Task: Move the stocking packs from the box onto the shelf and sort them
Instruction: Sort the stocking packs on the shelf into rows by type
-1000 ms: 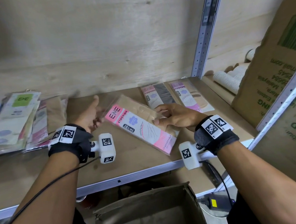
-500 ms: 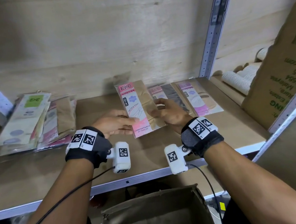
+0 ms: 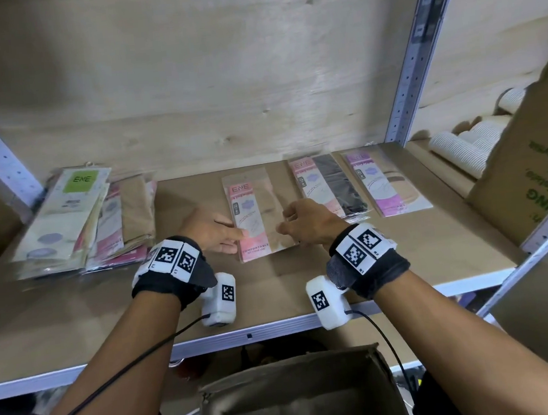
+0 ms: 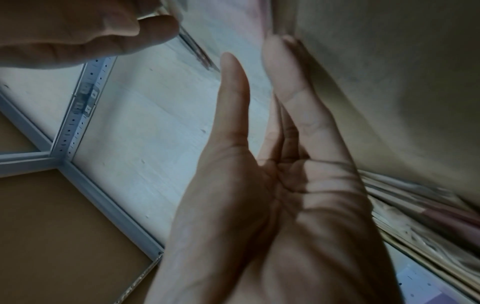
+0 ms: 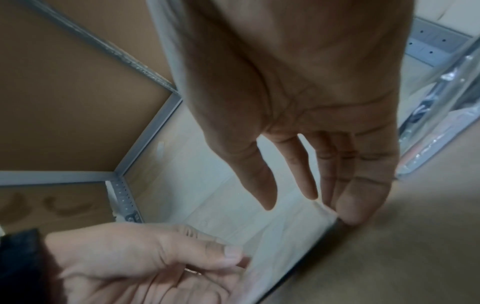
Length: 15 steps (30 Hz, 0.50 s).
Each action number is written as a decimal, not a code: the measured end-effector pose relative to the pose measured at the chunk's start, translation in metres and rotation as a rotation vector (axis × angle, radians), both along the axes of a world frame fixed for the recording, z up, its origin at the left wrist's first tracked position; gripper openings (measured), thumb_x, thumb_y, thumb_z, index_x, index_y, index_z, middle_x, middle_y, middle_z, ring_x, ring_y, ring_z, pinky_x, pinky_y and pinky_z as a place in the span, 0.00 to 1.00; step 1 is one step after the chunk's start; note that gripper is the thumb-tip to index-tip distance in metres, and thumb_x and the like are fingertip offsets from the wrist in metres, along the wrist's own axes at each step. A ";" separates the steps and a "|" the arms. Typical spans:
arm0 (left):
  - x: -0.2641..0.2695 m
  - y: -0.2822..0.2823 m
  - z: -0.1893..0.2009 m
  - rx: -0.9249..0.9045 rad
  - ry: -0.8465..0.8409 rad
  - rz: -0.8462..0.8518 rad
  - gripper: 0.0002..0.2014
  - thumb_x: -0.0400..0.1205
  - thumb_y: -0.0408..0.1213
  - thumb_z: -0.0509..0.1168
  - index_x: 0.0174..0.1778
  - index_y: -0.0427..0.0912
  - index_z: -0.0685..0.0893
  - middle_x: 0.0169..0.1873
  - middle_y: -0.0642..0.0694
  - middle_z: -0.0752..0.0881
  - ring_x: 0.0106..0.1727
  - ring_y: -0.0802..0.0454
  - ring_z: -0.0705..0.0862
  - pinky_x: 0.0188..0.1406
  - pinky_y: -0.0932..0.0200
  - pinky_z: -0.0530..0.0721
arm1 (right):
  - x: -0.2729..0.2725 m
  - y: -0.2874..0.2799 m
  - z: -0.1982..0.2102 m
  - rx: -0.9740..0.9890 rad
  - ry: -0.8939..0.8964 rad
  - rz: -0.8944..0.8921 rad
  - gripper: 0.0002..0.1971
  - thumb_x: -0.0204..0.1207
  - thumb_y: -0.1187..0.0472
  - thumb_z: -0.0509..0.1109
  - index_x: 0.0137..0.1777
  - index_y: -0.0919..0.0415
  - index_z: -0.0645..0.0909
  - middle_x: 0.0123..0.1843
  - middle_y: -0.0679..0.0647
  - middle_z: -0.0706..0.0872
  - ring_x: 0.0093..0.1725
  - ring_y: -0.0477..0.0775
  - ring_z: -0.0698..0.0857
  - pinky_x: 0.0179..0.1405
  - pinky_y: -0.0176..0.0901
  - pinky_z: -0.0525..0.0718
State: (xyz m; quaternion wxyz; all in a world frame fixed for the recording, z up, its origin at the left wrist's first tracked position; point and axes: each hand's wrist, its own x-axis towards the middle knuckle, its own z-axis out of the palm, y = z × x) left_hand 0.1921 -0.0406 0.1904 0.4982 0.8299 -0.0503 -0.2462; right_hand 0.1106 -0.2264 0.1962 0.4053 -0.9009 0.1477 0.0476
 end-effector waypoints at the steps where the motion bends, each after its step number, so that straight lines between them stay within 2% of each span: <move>1: 0.000 0.000 0.000 0.011 0.004 -0.008 0.10 0.75 0.27 0.78 0.45 0.37 0.84 0.38 0.40 0.90 0.40 0.46 0.92 0.39 0.57 0.93 | 0.000 0.000 0.000 -0.037 0.001 -0.002 0.22 0.80 0.56 0.71 0.71 0.66 0.77 0.65 0.58 0.83 0.65 0.59 0.83 0.65 0.51 0.83; 3: 0.001 -0.001 -0.001 0.015 0.007 -0.014 0.10 0.75 0.27 0.78 0.48 0.35 0.85 0.40 0.39 0.90 0.41 0.46 0.91 0.42 0.57 0.92 | 0.000 0.000 0.001 -0.084 -0.002 -0.003 0.22 0.80 0.55 0.71 0.71 0.65 0.77 0.67 0.58 0.83 0.66 0.58 0.82 0.65 0.47 0.81; 6: 0.000 -0.004 -0.002 0.004 0.002 -0.013 0.11 0.77 0.27 0.77 0.53 0.32 0.86 0.45 0.36 0.91 0.45 0.44 0.92 0.48 0.54 0.92 | -0.001 0.002 0.001 -0.085 0.001 0.008 0.26 0.81 0.55 0.70 0.76 0.63 0.73 0.73 0.59 0.80 0.71 0.59 0.80 0.70 0.49 0.79; 9: 0.001 -0.006 -0.003 -0.047 0.017 -0.017 0.13 0.77 0.28 0.76 0.56 0.31 0.86 0.47 0.35 0.91 0.45 0.46 0.91 0.43 0.59 0.93 | -0.001 0.003 0.001 -0.088 -0.012 0.019 0.27 0.81 0.55 0.70 0.78 0.61 0.71 0.74 0.59 0.79 0.71 0.59 0.80 0.70 0.48 0.78; 11: 0.003 -0.007 -0.003 -0.079 0.017 -0.016 0.13 0.77 0.29 0.77 0.56 0.33 0.86 0.47 0.37 0.91 0.44 0.48 0.91 0.41 0.62 0.92 | -0.001 0.003 0.000 -0.088 -0.027 0.016 0.27 0.81 0.55 0.70 0.78 0.60 0.71 0.73 0.59 0.79 0.70 0.59 0.80 0.67 0.46 0.78; 15: 0.006 -0.011 -0.006 -0.085 -0.035 0.006 0.10 0.76 0.31 0.78 0.51 0.39 0.87 0.44 0.43 0.91 0.44 0.52 0.91 0.46 0.61 0.90 | -0.001 0.004 -0.002 -0.085 -0.039 0.014 0.27 0.81 0.53 0.71 0.77 0.59 0.71 0.72 0.58 0.79 0.69 0.58 0.80 0.63 0.43 0.76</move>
